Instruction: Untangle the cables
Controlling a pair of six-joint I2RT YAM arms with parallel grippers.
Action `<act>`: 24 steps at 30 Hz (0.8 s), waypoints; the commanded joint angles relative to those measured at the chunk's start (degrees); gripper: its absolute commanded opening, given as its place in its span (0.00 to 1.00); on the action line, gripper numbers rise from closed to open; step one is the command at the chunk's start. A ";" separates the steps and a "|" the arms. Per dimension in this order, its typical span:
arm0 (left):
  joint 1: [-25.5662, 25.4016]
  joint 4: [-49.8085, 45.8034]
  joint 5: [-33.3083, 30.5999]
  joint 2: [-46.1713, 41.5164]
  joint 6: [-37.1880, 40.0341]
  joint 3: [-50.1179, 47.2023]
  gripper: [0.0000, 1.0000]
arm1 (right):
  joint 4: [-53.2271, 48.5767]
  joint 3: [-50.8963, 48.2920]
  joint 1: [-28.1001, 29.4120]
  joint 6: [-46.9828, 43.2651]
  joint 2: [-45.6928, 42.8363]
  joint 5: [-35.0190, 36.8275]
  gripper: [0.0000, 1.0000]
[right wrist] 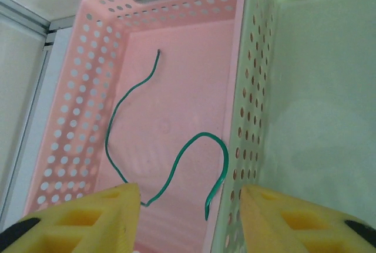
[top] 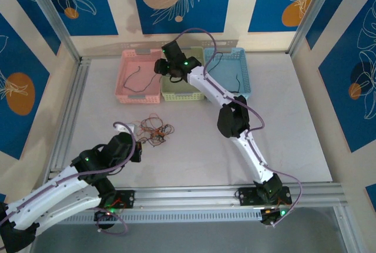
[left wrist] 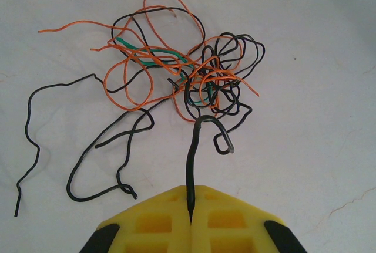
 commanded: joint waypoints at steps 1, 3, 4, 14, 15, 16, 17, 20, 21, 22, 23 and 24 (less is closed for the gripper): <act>0.56 -0.32 0.63 -0.33 -0.47 -0.24 0.00 | -3.26 -3.67 0.47 -4.33 -7.40 -1.87 0.45; 0.54 -0.19 0.83 -0.46 -0.08 0.23 0.00 | -2.53 -10.81 0.44 -5.32 -13.43 -2.25 0.42; 0.50 0.01 0.93 -0.56 0.06 0.31 0.00 | -1.38 -14.69 0.32 -5.16 -16.74 -2.59 0.41; 0.54 0.45 3.00 -1.96 0.02 -0.64 0.00 | 15.76 -63.41 -0.85 4.62 -49.56 -14.43 0.41; 0.52 0.53 3.27 -2.27 -0.28 -1.12 0.00 | 16.95 -66.92 -0.33 5.44 -50.85 -16.40 0.41; 0.53 0.61 3.48 -2.51 -0.46 -1.38 0.00 | 17.82 -69.57 -0.02 6.17 -51.58 -17.67 0.41; 0.46 0.67 3.66 -2.68 -0.60 -1.69 0.00 | 18.38 -72.20 0.61 7.41 -52.17 -18.30 0.41; 0.49 0.51 3.33 -2.35 -0.91 -1.81 0.00 | 22.16 -78.89 2.88 10.37 -52.38 -18.52 0.41; 0.46 0.37 3.35 -2.13 -0.95 -1.70 0.00 | 23.63 -80.17 3.58 10.89 -51.70 -19.02 0.41; 0.53 0.49 3.41 -1.95 -1.02 -1.63 0.00 | 24.39 -80.55 4.05 11.32 -50.83 -20.13 0.42; 0.53 0.53 3.52 -1.87 -1.16 -1.70 0.00 | 25.37 -80.49 4.52 11.26 -49.61 -22.17 0.43; 0.50 0.69 3.84 -1.89 -1.38 -1.80 0.00 | 25.77 -80.13 5.08 11.43 -48.22 -23.68 0.44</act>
